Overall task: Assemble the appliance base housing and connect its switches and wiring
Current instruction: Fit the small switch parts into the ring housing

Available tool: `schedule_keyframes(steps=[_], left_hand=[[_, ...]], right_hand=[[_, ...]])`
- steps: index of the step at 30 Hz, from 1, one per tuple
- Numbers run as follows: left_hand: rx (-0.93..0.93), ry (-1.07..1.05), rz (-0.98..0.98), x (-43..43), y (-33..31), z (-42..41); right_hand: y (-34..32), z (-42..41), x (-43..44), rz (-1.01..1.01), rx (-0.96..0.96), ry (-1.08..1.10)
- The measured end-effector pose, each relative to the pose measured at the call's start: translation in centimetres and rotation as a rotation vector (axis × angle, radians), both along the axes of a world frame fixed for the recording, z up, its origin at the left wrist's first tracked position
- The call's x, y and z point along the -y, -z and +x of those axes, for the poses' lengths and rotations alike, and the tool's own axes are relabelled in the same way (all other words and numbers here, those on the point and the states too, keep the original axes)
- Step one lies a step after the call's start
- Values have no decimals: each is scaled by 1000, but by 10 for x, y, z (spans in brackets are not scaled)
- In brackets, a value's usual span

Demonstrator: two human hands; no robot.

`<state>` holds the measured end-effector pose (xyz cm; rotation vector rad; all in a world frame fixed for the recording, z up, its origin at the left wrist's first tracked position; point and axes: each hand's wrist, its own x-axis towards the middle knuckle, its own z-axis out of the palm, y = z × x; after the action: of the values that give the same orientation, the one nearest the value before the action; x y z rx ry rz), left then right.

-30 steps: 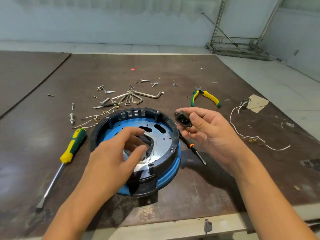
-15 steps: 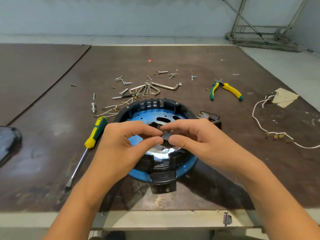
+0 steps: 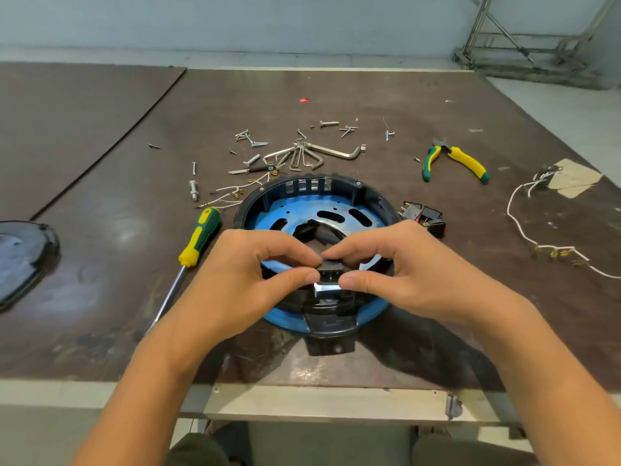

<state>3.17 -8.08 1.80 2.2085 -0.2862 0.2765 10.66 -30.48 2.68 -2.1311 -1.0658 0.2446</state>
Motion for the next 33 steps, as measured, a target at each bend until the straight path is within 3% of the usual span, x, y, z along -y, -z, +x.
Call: schedule_keyframes(steps=[9,33], left_hand=[[-18,131,-13,-8,-2,-2],[-75,198,-13,-14,0,1]], right_hand=[[-3,-5,-1,59,23,15],[-1,-6,-1,47,60,7]])
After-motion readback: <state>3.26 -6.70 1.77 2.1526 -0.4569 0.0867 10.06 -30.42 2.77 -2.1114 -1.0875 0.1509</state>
